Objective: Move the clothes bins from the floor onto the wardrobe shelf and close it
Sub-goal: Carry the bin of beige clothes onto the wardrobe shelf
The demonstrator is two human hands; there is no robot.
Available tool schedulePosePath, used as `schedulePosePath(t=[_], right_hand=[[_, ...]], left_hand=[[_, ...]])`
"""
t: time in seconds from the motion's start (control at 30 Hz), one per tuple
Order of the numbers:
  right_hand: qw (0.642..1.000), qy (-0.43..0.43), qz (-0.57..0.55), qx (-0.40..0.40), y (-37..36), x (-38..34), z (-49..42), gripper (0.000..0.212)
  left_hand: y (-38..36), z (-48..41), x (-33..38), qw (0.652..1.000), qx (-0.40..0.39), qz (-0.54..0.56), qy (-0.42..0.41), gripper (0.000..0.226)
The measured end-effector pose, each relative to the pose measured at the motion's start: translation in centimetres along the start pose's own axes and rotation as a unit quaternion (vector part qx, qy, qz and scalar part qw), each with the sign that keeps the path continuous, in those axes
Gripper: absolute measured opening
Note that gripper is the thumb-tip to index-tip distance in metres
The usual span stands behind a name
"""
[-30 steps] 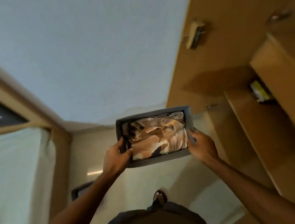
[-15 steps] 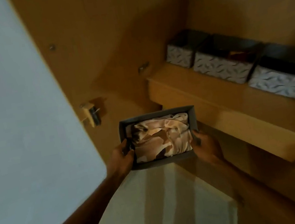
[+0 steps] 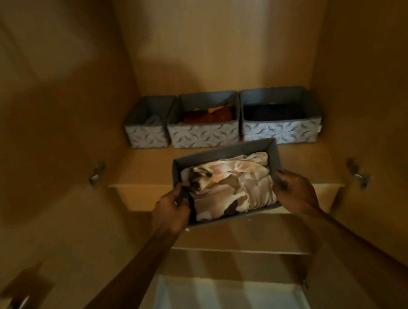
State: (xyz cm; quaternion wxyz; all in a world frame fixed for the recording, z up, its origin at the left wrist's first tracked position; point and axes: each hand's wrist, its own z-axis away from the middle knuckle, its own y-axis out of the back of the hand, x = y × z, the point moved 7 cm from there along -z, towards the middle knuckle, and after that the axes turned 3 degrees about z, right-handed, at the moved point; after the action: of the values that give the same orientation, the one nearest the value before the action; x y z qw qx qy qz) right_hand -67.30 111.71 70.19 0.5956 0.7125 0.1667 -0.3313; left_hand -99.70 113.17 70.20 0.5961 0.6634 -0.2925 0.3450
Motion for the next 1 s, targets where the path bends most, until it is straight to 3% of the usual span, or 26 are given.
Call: schedulePosePath(t=[0.13, 0.23, 0.33, 0.4, 0.53, 0.67, 0.7, 0.77, 0.87, 0.93, 1.0], right_hand=[[1.000, -0.011, 0.018, 0.017, 2.9, 2.7, -4.6, 0.012], [0.999, -0.032, -0.001, 0.018, 4.5, 4.8, -8.5, 0.006], [0.997, -0.065, 0.023, -0.017, 5.8, 7.3, -12.1, 0.009], [0.996, -0.078, 0.034, -0.020, 6.9, 8.4, -13.5, 0.023], [0.994, -0.107, 0.031, 0.003, 9.5, 9.2, -14.5, 0.018], [0.994, -0.099, 0.014, 0.033, 10.5, 9.6, -15.1, 0.035], [0.994, -0.099, 0.017, 0.039, 10.7, 9.6, -14.9, 0.032], [0.993, -0.099, 0.048, 0.041, 11.0, 9.7, -14.9, 0.006], [0.988, -0.121, 0.085, 0.038, 10.8, 10.6, -15.2, 0.020], [0.985, -0.139, 0.086, 0.044, 10.7, 11.0, -15.2, 0.015], [0.982, -0.157, 0.077, 0.066, 10.8, 11.5, -15.1, 0.030]], left_hand=[[-4.2, -4.6, 2.9, 1.000, -0.019, -0.010, -0.012, 0.041], [-7.3, -7.5, 6.2, 0.998, -0.043, -0.019, -0.045, 0.034], [-11.0, -10.4, 9.4, 0.994, -0.086, -0.045, -0.042, 0.030], [-13.0, -12.3, 10.7, 0.991, -0.123, -0.040, -0.024, 0.033], [-16.6, -14.6, 12.7, 0.978, -0.193, 0.078, 0.013, 0.022], [-19.2, -16.0, 13.7, 0.980, -0.194, 0.032, -0.027, 0.017], [-19.3, -16.1, 13.9, 0.980, -0.198, 0.006, -0.032, 0.018], [-19.2, -16.4, 14.6, 0.979, -0.203, -0.022, -0.014, 0.018], [-19.1, -16.6, 14.5, 0.973, -0.217, -0.065, 0.037, 0.019], [-19.3, -17.0, 14.5, 0.974, -0.214, -0.072, 0.015, 0.019], [-19.4, -17.3, 14.5, 0.978, -0.194, -0.072, -0.012, 0.020]])
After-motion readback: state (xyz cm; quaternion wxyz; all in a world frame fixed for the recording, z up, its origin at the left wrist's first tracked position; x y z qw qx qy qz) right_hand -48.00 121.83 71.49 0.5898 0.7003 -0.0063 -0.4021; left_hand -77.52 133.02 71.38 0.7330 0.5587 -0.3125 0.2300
